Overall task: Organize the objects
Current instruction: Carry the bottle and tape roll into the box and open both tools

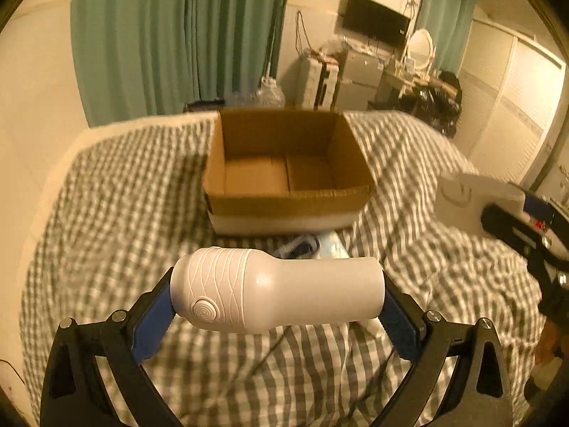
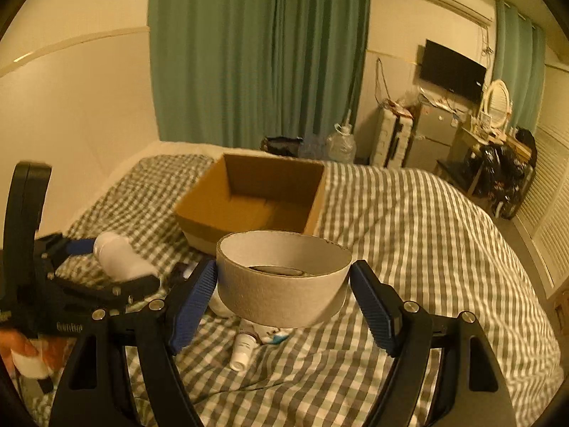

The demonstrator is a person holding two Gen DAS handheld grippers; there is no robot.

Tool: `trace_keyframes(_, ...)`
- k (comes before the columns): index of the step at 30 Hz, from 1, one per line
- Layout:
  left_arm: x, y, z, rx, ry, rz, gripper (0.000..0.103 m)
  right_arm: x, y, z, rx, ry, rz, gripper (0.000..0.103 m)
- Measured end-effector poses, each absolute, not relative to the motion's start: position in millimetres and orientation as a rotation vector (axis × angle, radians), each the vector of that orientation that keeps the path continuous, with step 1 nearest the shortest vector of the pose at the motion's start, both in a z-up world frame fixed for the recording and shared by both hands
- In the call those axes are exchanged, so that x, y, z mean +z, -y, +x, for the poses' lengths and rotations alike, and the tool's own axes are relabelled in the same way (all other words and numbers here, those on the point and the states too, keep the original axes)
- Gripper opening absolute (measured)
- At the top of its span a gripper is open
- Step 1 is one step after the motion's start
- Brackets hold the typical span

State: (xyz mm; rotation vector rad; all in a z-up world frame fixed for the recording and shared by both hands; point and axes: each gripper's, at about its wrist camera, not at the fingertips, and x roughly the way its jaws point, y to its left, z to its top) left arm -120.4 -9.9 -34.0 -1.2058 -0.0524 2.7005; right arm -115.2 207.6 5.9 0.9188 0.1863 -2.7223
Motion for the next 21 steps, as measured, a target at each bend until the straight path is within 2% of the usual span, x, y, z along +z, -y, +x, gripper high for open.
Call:
trace_keyframes(3, -7.9, 16.4, -124.3, 2.719, 0.039, -1.149, 0.102, 23.2, -202.2, -116.1, -2.678, -0.181, 0.874, 0.077)
trace_keyframes(8, 25.9, 19.6, -142.5, 2.782, -0.035, -1.052, 0.102, 45.9, -191.5, -131.8, -2.681, -0.277, 0.823, 0.077)
trace_keyframes(21, 29.8, 24.1, -245.4, 2.776, -0.069, -0.997, 0.102, 60.0, -179.3, -239.6, -2.674, -0.287, 0.838, 0.077)
